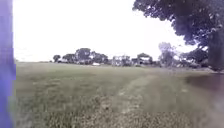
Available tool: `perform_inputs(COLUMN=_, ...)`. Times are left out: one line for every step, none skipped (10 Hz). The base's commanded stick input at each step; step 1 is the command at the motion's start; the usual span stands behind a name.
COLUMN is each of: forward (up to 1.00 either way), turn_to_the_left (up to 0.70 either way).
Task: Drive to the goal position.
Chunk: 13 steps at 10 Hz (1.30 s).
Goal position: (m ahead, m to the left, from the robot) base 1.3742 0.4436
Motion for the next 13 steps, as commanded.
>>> perform_inputs(forward=0.46, turn_to_the_left=0.00)
perform_inputs(forward=0.40, turn_to_the_left=0.00)
perform_inputs(forward=0.34, turn_to_the_left=0.00)
perform_inputs(forward=0.28, turn_to_the_left=0.00)
perform_inputs(forward=0.21, turn_to_the_left=0.00)
perform_inputs(forward=0.15, turn_to_the_left=0.00)
perform_inputs(forward=0.09, turn_to_the_left=0.00)
perform_inputs(forward=0.02, turn_to_the_left=0.00)
perform_inputs(forward=0.00, turn_to_the_left=0.00)
perform_inputs(forward=0.00, turn_to_the_left=0.00)
perform_inputs(forward=0.00, turn_to_the_left=0.00)
perform_inputs(forward=0.00, turn_to_the_left=0.00)
perform_inputs(forward=0.00, turn_to_the_left=0.00)
